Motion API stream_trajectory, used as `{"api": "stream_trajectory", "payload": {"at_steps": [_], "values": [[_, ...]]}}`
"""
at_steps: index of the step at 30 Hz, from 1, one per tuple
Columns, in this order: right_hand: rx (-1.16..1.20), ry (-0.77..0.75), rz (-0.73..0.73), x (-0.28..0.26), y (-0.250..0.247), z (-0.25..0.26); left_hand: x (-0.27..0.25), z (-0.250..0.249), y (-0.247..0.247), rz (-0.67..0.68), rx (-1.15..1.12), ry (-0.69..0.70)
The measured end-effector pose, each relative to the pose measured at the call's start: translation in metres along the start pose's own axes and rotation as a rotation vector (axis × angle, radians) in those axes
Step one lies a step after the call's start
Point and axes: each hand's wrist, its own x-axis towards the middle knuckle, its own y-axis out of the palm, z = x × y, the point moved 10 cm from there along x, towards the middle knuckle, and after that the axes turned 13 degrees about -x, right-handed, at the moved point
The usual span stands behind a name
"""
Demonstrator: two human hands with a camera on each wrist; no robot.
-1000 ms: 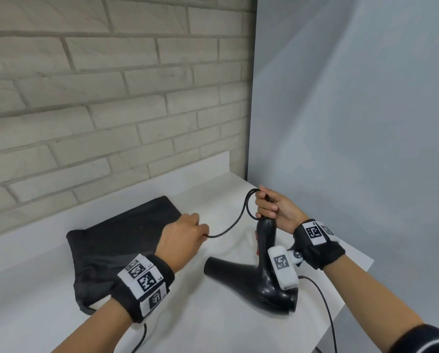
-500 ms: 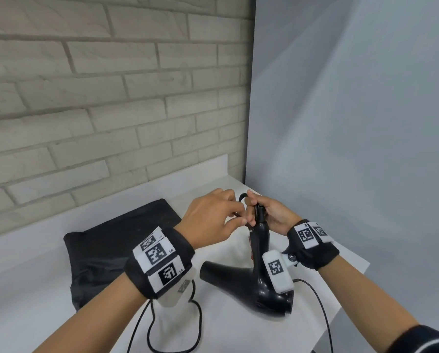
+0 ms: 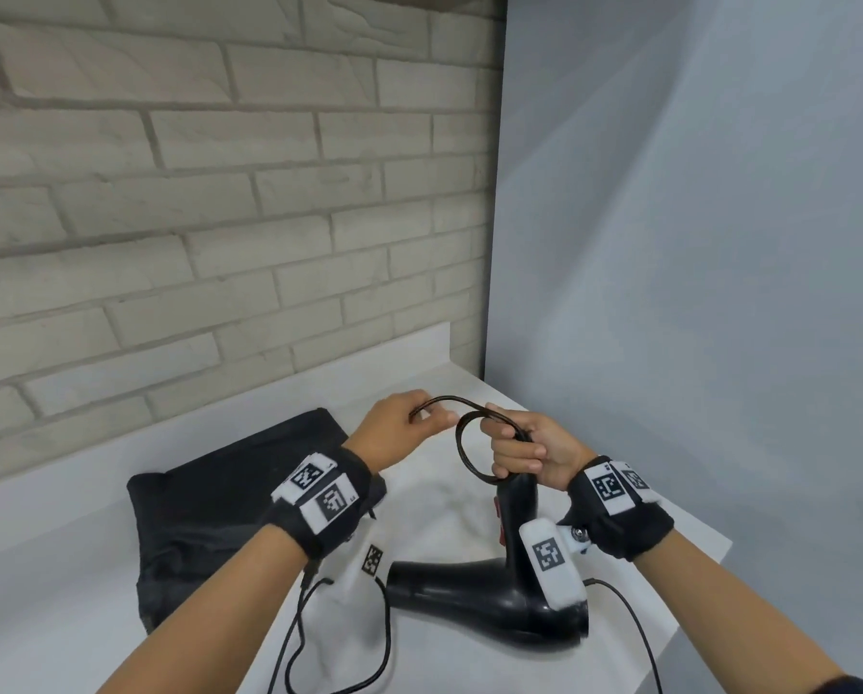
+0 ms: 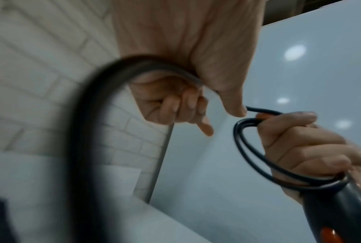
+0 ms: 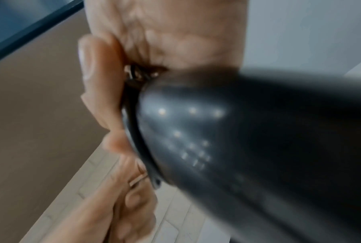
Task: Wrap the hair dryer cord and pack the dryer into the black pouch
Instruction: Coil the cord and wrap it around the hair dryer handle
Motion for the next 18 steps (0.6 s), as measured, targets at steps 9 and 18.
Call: {"api": "stream_trajectory", "payload": {"at_steps": [9, 18], "values": [[0.035, -0.005, 0.046, 0.006, 0.004, -0.002, -0.018, 0.026, 0.031, 0.044, -0.623, -0.205], [0.021, 0.016, -0.039, 0.004, -0.004, -0.004, -0.022, 0.035, 0.031, -0.086, -0.629, -0.246]]}}
